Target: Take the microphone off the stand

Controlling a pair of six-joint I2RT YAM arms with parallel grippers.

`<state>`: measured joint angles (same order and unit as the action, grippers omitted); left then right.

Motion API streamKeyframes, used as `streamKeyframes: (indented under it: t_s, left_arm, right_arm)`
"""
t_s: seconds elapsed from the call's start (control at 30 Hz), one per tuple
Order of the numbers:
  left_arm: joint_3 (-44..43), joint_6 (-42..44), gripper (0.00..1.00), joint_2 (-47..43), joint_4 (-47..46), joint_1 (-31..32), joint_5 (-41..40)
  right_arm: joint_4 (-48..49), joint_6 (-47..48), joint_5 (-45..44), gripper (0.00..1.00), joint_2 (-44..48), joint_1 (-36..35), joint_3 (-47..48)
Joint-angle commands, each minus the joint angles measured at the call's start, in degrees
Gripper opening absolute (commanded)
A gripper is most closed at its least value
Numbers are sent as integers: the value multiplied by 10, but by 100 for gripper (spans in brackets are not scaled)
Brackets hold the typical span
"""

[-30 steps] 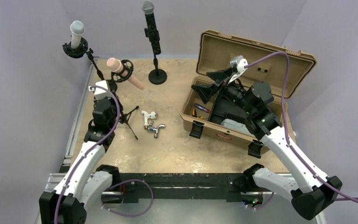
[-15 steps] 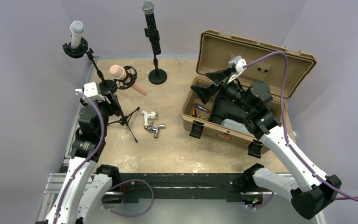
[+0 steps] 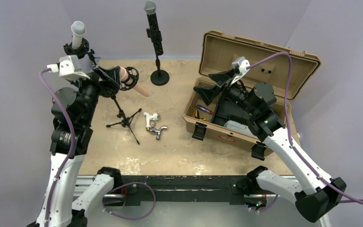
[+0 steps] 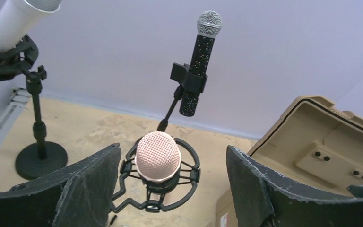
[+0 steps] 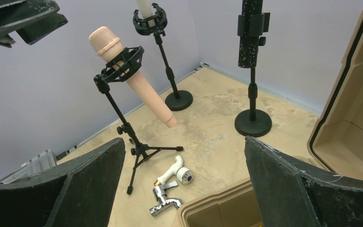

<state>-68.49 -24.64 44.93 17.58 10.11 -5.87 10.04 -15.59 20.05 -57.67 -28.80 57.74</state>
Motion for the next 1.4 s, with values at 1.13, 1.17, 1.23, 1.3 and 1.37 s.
streamKeyframes:
  t_s: [1.13,1.17,1.23,1.3,1.37]
  left_arm:
    - [-25,-96,38,115,51,-6,-13]
    - [-28,-93,36,115,51,-6,-13]
    - [-35,-88,30,115,52,-6,-12]
    - [-43,-83,25,115,52,-6,-9]
    - [-50,-78,21,115,53,-6,-8]
  right_arm:
    - [7,1,-16,95,12,1,-3]
    - [7,0,-16,95,11,1,-4]
    - [8,0,-16,95,10,1,-4]
    - [8,-1,-16,95,9,2,-4]
    - [10,-1,-16,95,9,2,-5]
